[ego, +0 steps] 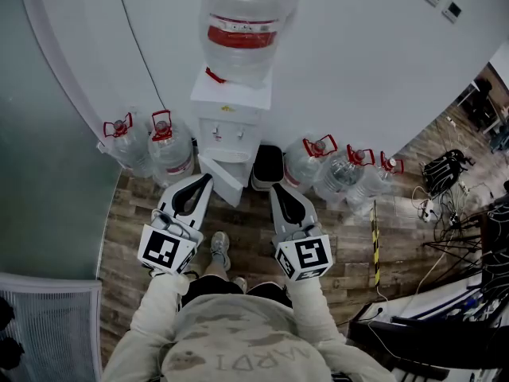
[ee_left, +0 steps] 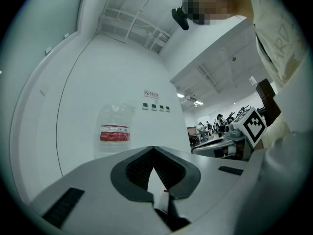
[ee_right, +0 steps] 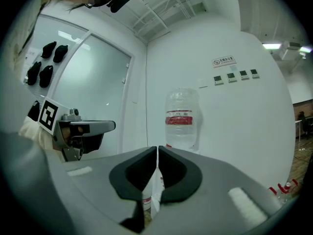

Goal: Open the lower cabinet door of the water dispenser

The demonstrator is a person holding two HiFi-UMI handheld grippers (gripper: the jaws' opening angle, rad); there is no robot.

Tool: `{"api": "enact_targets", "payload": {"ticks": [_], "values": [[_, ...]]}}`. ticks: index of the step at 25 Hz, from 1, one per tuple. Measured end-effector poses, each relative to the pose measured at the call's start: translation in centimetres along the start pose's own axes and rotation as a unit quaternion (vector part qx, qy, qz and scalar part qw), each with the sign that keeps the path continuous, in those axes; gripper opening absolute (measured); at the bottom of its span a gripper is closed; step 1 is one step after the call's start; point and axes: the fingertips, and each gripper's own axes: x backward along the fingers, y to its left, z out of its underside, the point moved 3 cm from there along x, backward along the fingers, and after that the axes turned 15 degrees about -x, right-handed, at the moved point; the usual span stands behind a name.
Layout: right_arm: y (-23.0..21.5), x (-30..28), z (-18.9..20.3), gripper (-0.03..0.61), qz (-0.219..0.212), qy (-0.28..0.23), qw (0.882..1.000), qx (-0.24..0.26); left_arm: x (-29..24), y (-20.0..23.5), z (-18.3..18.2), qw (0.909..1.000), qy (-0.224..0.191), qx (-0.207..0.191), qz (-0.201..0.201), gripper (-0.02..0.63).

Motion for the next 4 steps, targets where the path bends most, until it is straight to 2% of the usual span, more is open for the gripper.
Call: {"api": "enact_targets", "payload": {"ticks": [4], "values": [[0.15, 0.28, -0.19, 0.008, -0.001, -0.003, 1.000, 0.000, 0.10, -0.16, -0.27, 1.0000, -0.001, 0.001, 0.000, -0.002]]}}
